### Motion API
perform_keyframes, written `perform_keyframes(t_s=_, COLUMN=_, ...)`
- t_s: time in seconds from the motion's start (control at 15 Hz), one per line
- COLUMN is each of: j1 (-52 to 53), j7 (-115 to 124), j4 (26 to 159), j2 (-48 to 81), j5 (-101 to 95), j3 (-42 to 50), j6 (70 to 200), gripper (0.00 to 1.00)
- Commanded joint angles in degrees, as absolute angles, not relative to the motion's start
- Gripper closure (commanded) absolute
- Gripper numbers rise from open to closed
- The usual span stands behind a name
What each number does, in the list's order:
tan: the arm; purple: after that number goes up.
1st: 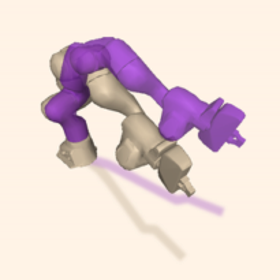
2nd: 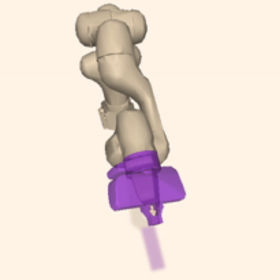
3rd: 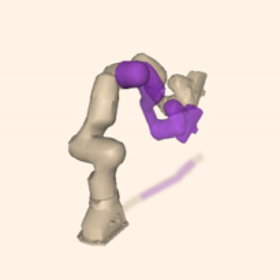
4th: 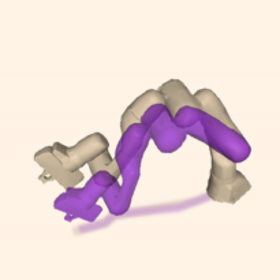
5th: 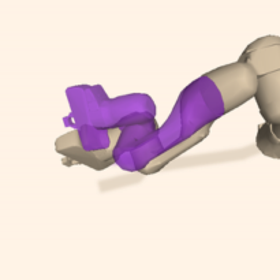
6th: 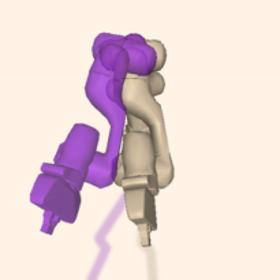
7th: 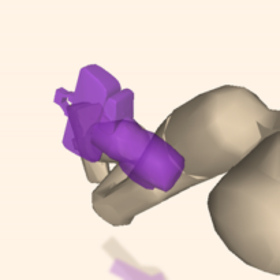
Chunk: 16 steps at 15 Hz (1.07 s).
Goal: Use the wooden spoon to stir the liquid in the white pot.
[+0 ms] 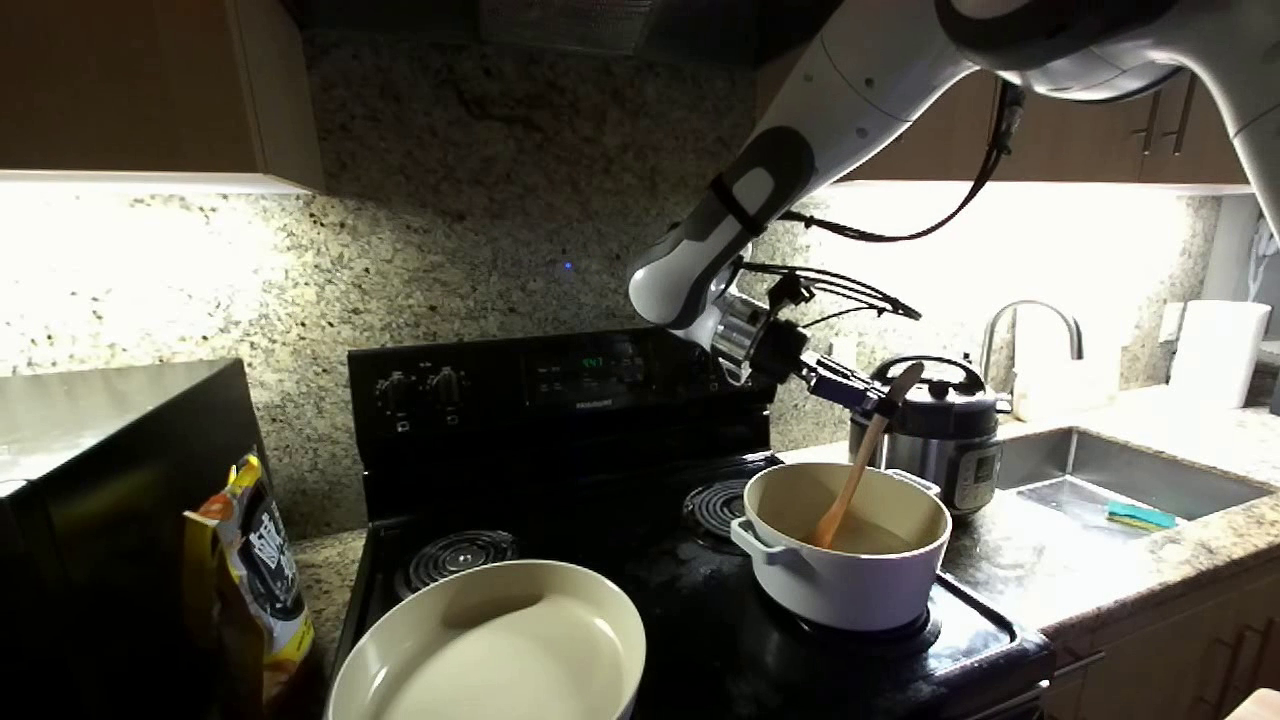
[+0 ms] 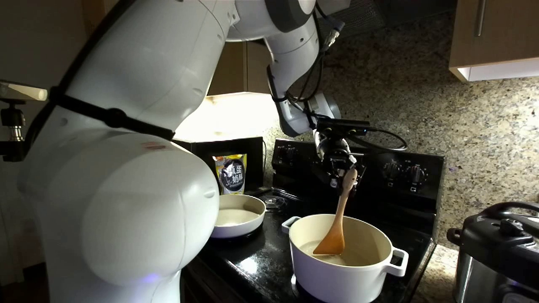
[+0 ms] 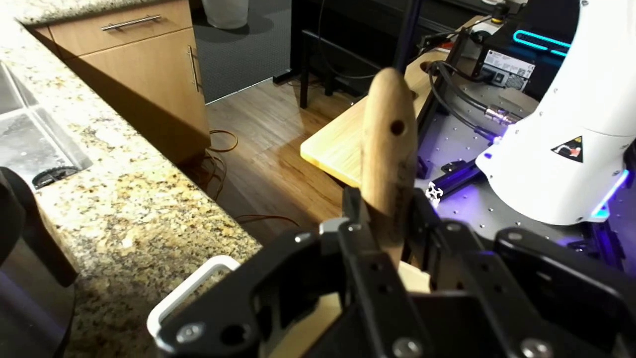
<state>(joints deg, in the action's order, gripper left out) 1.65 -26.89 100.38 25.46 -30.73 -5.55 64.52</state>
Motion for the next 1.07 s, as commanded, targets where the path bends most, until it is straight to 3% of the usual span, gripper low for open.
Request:
perform_keyframes(t_s=0.0, j1=1.04, j7=-25.63, j4=97.13, j2=27.63, j5=-30.16, j3=-4.49, j6=62.19, gripper=0.91)
perform_keyframes(t_s=1.0, j1=-0.63, j7=-27.84, j4=95.85, j2=31.15, j5=-29.24, j3=-4.70, j6=61.63, gripper=0.91)
